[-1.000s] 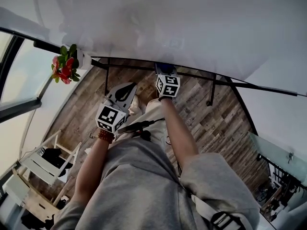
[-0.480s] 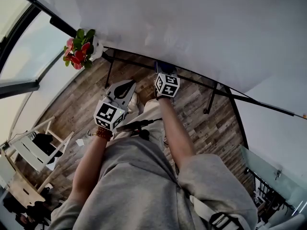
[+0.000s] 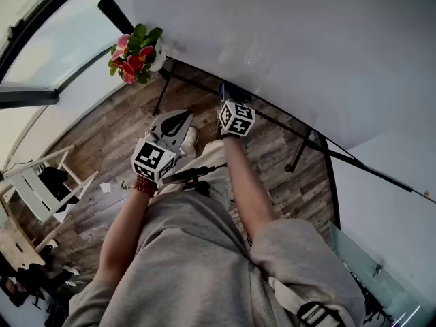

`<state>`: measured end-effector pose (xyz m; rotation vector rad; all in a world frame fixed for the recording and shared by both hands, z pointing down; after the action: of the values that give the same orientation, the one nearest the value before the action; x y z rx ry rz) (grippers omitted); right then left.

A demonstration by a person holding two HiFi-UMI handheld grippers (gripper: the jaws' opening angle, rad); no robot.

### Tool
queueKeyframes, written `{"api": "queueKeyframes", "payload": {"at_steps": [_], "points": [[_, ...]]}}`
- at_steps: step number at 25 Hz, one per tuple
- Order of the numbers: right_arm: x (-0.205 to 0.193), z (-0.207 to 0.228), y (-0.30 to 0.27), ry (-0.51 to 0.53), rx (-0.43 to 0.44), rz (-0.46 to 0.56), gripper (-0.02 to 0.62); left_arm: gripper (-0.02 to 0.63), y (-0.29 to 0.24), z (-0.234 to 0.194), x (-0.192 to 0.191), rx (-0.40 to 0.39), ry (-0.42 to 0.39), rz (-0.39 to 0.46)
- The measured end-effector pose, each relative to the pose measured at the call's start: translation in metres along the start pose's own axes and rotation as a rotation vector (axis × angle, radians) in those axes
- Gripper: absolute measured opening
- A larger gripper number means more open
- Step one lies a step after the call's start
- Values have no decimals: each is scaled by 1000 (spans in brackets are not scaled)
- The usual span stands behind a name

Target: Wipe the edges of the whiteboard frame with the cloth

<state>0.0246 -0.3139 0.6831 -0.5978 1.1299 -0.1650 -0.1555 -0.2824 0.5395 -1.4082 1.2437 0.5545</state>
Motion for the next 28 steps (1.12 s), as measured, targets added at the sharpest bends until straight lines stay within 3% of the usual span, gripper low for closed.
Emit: {"api": "queueKeyframes", "payload": {"at_steps": [28], "points": [[0,-54,-28,48,118,-30,132,10,59,-21,-15,180,53,37]]}}
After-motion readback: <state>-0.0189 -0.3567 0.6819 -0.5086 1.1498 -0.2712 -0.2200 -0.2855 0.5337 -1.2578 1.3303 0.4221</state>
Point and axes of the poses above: the fingertips, and each gripper's own axes: y backward along the fingers, z to its right, x out of its top, the point moved 1 cm from there along y, backward along the fingers, and after that the axes turned 5 degrees about -z, right-handed, at the moved point
